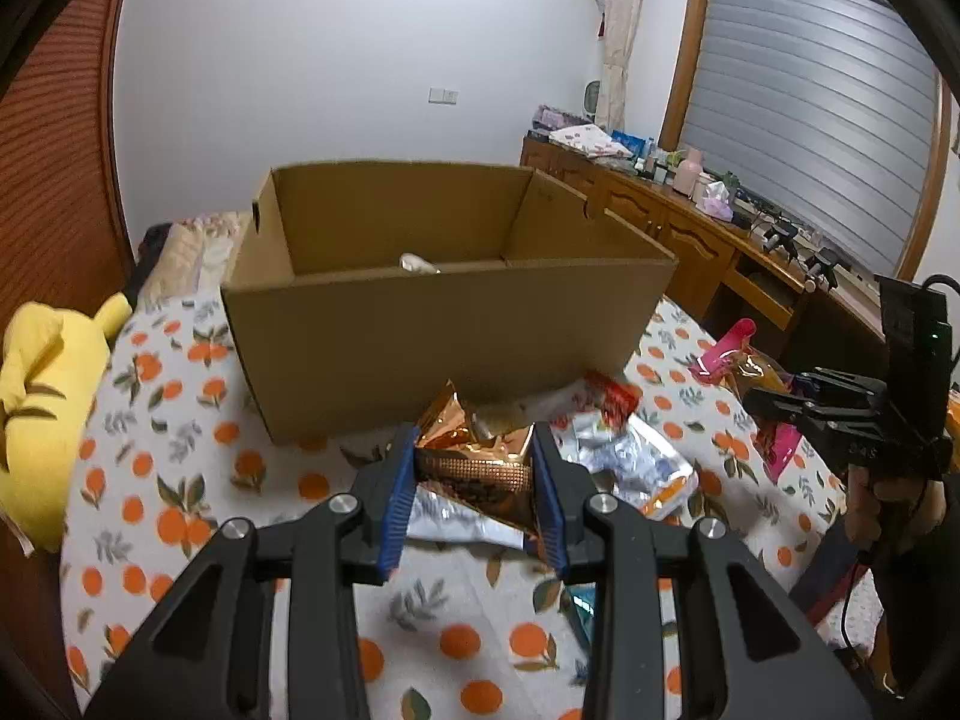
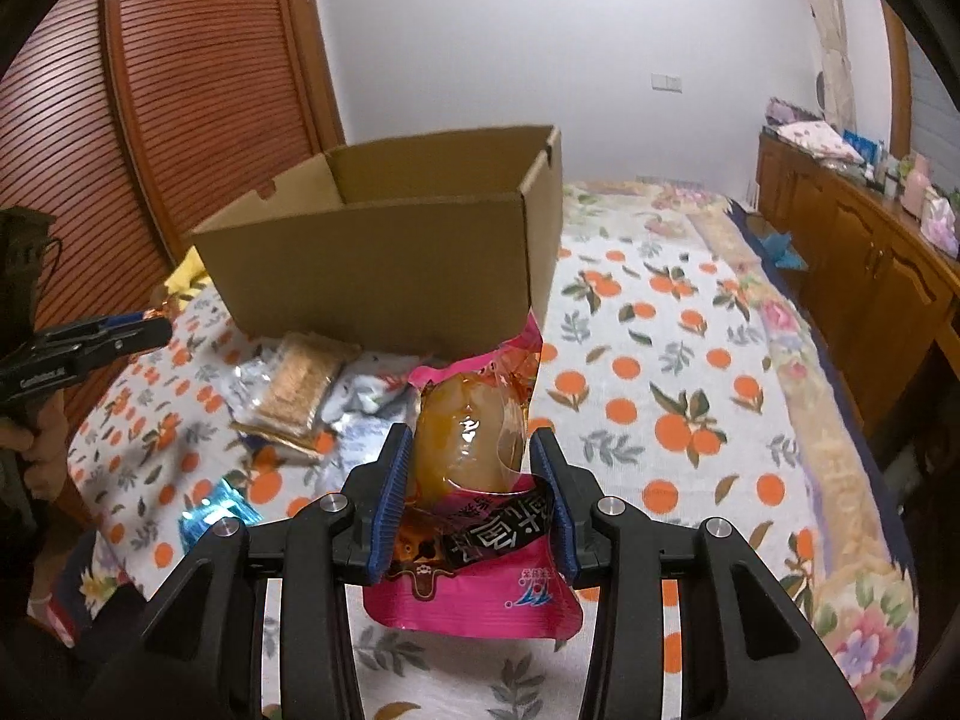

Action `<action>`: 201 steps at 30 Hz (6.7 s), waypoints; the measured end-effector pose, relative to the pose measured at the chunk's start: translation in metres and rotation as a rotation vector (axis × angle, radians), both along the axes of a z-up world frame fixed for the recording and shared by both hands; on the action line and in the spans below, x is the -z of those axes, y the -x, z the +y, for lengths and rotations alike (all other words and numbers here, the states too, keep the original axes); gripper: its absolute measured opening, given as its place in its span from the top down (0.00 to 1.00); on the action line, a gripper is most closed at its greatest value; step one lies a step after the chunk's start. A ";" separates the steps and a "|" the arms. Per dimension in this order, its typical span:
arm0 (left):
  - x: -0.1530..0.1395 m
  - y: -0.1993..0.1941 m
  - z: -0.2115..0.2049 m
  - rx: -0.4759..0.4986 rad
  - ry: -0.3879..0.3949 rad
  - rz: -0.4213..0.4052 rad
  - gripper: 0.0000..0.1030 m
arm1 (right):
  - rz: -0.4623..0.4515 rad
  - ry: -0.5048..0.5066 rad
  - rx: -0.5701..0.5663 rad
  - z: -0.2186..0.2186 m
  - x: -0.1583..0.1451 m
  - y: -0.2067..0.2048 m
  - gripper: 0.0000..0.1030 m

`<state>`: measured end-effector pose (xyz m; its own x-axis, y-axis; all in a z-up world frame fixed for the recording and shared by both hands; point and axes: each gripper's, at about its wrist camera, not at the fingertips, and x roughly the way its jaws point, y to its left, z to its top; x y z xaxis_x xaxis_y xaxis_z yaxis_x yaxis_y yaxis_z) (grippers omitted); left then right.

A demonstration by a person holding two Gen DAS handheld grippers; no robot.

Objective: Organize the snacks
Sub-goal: 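Carry both snacks over the box and open both tools to drop them, then withdraw both tools from the box toward the remaining snacks, then lower the left tool to the granola bar while the right tool grips the white-and-blue packet, then close the left tool on the granola bar while the right tool holds its packet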

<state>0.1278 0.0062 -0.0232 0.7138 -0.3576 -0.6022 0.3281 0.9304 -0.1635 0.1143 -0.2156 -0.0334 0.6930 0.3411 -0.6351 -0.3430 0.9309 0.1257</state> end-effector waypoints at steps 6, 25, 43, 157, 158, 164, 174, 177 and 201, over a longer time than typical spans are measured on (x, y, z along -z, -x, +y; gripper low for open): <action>-0.021 -0.012 -0.001 0.003 -0.007 -0.041 0.67 | -0.040 -0.006 -0.031 0.011 -0.020 -0.004 0.61; -0.055 -0.051 -0.007 -0.023 -0.052 -0.106 0.67 | -0.125 -0.020 -0.095 0.045 -0.070 -0.037 0.60; -0.043 -0.095 0.005 -0.090 -0.058 -0.045 0.66 | -0.122 -0.020 -0.120 0.070 -0.081 -0.068 0.60; 0.053 -0.031 -0.052 0.045 -0.040 0.120 0.27 | 0.166 0.075 -0.159 0.070 0.062 -0.019 0.78; 0.055 -0.034 -0.055 0.045 -0.042 0.129 0.27 | 0.163 0.075 -0.155 0.068 0.062 -0.018 0.78; 0.060 -0.044 -0.067 0.043 -0.064 0.151 0.27 | 0.143 0.073 -0.133 0.069 0.062 -0.012 0.78; 0.063 -0.055 -0.084 0.024 -0.149 0.157 0.36 | 0.133 0.035 -0.134 0.063 0.063 -0.012 0.77; 0.067 -0.059 -0.088 0.021 -0.179 0.172 0.36 | 0.144 0.012 -0.137 0.059 0.064 -0.015 0.77; 0.077 -0.060 -0.089 0.049 -0.190 0.198 0.55 | 0.131 0.025 -0.127 0.063 0.066 -0.011 0.77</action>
